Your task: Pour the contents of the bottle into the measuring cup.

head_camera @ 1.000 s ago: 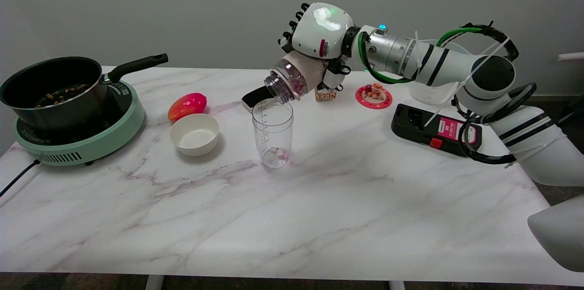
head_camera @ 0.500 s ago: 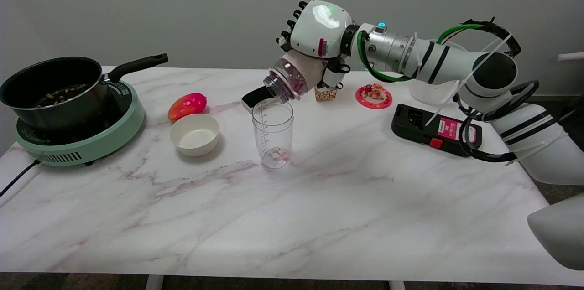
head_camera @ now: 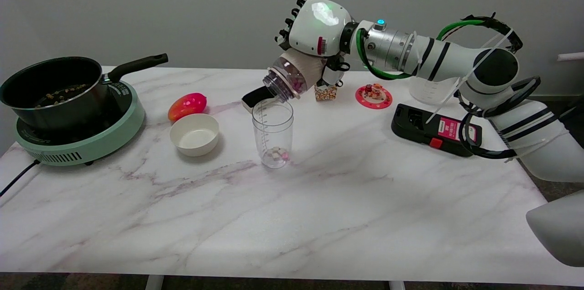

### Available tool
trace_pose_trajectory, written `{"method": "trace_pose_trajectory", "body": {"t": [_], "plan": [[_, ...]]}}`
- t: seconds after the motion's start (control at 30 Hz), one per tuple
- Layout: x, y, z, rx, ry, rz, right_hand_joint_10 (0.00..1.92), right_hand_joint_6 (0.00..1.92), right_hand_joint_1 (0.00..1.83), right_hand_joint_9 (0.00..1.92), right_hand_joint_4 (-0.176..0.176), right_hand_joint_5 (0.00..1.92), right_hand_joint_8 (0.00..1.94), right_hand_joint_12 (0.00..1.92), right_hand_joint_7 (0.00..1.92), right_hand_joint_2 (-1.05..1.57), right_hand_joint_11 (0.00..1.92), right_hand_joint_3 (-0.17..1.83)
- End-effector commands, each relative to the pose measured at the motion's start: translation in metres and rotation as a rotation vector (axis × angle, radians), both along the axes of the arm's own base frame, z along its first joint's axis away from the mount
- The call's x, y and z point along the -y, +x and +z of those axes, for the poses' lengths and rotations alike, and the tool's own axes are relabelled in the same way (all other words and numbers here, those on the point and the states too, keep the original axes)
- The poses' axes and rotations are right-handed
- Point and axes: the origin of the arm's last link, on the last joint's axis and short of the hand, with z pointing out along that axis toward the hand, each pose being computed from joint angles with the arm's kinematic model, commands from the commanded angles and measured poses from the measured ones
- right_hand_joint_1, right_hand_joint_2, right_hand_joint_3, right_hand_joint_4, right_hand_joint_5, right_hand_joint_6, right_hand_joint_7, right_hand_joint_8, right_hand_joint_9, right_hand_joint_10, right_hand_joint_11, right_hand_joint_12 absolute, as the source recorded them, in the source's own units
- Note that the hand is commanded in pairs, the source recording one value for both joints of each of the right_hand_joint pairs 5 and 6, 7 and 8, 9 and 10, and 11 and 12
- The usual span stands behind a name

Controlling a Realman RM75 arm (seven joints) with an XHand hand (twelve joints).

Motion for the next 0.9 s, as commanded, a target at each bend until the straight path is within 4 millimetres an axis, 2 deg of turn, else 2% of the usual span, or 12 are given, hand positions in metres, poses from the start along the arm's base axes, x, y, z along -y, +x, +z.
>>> {"method": "trace_pose_trajectory", "body": {"t": [0.03,0.57,0.9], "plan": [[0.0019,0.0025,-0.0003,-0.016,0.000,0.003,1.45,1.82,1.50,1.45,0.000,1.82,1.59,1.22,1.59,1.06,1.22,0.85],[0.0046,0.0100,-0.0011,-0.039,0.002,0.023,1.45,1.82,1.50,1.45,0.000,1.82,1.59,1.23,1.59,1.06,1.23,0.85],[0.0056,0.0081,-0.0063,-0.062,0.017,0.018,1.45,1.82,1.50,1.45,0.000,1.82,1.59,1.23,1.59,1.06,1.23,0.85]]}}
